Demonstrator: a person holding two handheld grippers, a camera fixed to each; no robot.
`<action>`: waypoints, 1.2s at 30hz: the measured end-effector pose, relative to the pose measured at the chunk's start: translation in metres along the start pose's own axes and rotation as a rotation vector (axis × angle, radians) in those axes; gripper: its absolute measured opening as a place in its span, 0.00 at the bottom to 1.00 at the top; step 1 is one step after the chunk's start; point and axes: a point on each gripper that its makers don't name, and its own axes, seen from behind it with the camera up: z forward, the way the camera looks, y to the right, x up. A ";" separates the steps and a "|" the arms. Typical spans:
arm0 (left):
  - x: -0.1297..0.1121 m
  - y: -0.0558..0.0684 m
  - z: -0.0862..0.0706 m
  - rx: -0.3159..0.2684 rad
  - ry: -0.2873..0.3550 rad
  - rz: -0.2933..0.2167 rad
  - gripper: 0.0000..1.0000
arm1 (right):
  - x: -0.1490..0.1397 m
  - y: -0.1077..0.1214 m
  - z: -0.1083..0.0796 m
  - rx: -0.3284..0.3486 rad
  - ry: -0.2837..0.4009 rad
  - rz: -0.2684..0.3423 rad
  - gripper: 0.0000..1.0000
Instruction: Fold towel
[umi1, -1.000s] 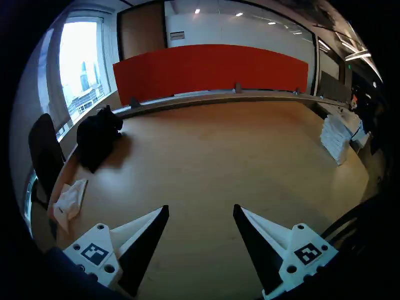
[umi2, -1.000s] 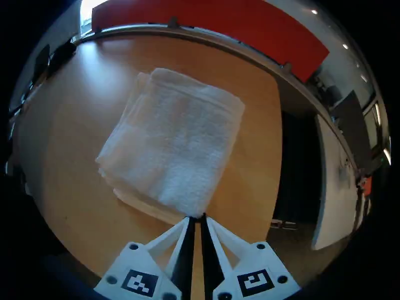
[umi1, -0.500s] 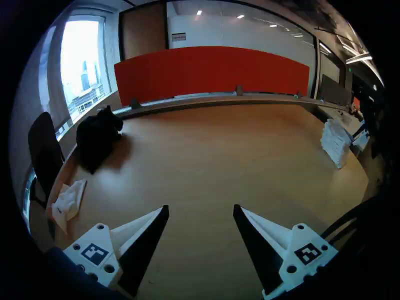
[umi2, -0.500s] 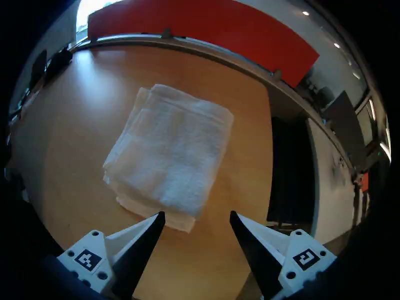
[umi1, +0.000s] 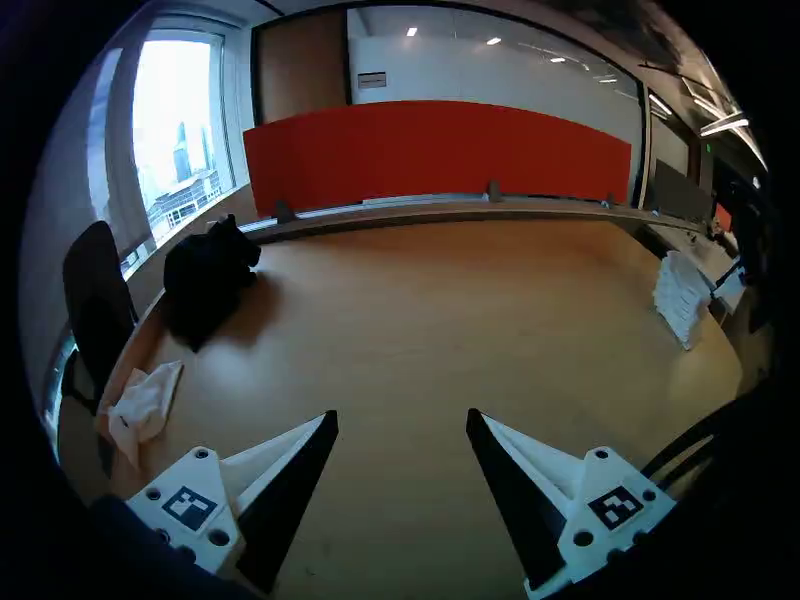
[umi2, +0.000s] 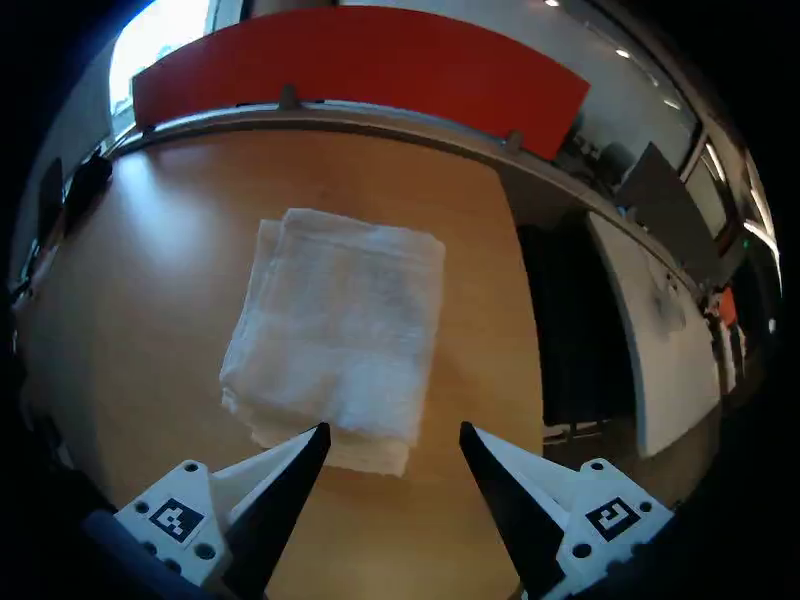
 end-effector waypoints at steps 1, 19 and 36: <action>0.000 -0.001 0.000 0.002 0.000 -0.002 0.96 | 0.000 -0.002 0.000 -0.001 0.003 0.018 1.00; 0.008 -0.008 0.002 0.017 0.023 -0.010 0.96 | 0.010 -0.018 -0.004 -0.037 0.072 0.174 1.00; 0.037 -0.011 0.009 0.011 0.080 -0.008 0.96 | 0.071 -0.031 -0.045 -0.079 0.393 0.217 1.00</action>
